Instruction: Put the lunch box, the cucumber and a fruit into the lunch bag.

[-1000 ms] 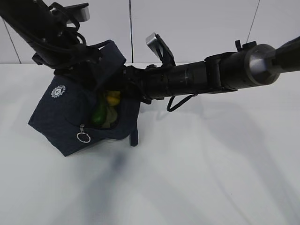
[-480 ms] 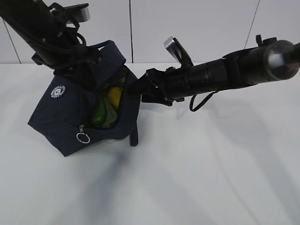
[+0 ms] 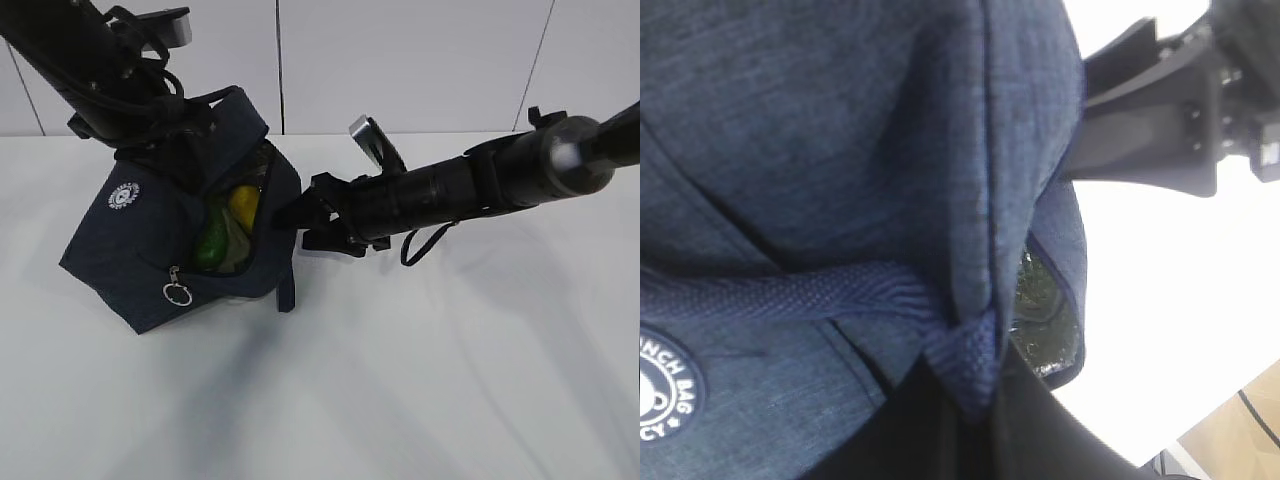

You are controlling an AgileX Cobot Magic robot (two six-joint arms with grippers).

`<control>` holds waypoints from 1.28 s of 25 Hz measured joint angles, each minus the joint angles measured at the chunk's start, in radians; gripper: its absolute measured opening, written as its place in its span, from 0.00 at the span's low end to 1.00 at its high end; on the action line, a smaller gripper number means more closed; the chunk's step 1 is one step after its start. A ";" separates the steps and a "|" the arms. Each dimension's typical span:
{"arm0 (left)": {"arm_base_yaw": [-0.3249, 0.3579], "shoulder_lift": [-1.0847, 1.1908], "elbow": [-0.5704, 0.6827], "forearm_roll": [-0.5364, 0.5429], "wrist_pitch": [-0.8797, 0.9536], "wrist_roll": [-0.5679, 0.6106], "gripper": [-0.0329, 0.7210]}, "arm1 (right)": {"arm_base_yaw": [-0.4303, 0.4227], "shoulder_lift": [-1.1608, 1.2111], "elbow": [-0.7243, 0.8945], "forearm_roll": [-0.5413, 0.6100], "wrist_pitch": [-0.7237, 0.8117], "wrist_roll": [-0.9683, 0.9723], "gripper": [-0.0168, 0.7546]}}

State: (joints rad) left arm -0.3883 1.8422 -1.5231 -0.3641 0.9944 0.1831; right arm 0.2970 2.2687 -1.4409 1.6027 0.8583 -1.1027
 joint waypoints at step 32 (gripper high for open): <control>-0.084 0.000 0.000 -0.385 -0.144 0.079 0.03 | -0.185 -0.231 -0.139 -0.338 0.308 0.206 0.05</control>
State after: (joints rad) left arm -0.4725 1.8422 -1.5231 -0.7489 0.8499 0.2619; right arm 0.1121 2.0375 -1.5804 1.2643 1.1666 -0.8970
